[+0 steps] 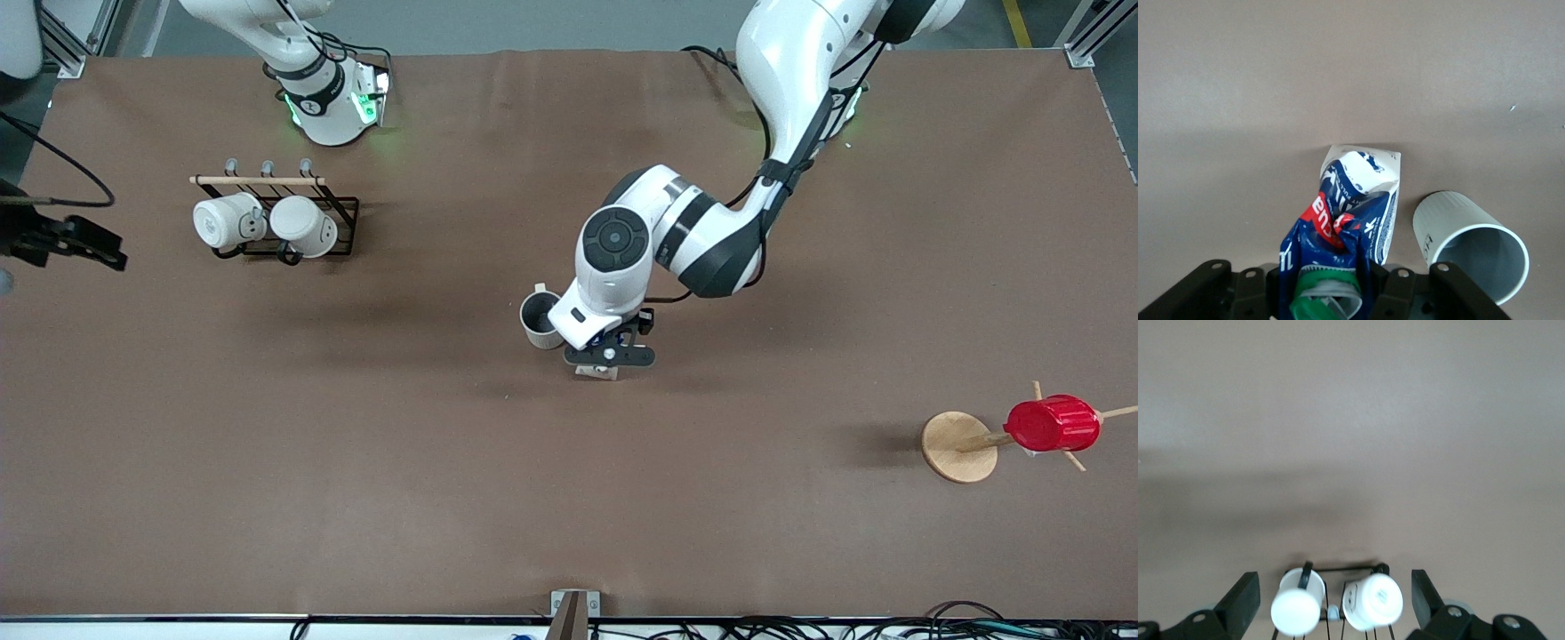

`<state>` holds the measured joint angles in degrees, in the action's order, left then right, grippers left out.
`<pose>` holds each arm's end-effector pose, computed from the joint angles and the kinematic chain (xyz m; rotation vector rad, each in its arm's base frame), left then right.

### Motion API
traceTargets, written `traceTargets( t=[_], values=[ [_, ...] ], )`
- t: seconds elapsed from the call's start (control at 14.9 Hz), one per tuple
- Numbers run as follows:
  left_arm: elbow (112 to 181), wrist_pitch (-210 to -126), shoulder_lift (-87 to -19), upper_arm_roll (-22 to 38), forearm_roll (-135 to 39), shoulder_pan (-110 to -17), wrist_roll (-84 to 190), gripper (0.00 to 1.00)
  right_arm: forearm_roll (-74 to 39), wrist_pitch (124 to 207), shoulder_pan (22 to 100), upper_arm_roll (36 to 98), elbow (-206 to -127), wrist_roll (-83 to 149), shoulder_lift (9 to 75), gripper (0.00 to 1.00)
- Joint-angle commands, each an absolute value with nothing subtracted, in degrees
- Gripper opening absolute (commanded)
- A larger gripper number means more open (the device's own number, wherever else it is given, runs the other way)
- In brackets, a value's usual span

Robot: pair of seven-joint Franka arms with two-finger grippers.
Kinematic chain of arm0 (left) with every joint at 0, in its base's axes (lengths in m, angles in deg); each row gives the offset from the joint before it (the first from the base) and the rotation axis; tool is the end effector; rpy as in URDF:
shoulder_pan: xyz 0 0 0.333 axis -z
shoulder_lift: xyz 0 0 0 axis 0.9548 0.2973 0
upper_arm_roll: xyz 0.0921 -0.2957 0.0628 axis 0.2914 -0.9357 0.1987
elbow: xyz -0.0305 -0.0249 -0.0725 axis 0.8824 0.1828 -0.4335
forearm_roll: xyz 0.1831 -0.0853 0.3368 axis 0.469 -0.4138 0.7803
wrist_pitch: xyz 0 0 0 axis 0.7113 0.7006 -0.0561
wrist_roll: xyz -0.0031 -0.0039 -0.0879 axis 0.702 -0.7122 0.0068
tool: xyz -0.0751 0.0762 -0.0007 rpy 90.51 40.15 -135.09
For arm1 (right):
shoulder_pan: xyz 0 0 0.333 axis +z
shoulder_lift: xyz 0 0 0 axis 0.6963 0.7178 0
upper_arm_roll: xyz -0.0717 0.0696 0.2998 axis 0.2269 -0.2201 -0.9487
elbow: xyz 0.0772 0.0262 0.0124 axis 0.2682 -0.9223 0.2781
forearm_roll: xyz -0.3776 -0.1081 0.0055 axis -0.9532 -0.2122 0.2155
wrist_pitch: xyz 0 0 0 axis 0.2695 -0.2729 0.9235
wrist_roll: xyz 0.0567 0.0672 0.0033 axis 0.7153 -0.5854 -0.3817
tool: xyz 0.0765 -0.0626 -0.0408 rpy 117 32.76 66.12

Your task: Place cup and milk on table

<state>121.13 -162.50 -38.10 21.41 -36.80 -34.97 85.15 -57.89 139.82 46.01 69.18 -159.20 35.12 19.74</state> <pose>0.5519 -0.4844 0.3270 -3.1266 0.1017 0.0807 0.5561 -0.0608 0.6021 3.0814 -0.0693 -0.0840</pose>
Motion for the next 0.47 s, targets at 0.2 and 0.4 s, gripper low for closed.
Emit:
traceTargets(
  t=[0.2,0.4],
  values=[
    [119.9,-161.1,-38.1,21.8,-38.6,-34.1,87.8,0.18,-54.4,137.2,43.2,66.1,-157.9,33.9,18.3,1.00],
    [120.5,-159.8,-38.2,21.7,-38.8,-33.2,87.7,0.21,-54.4,137.4,43.2,66.5,-157.9,33.9,18.5,1.00]
  ],
)
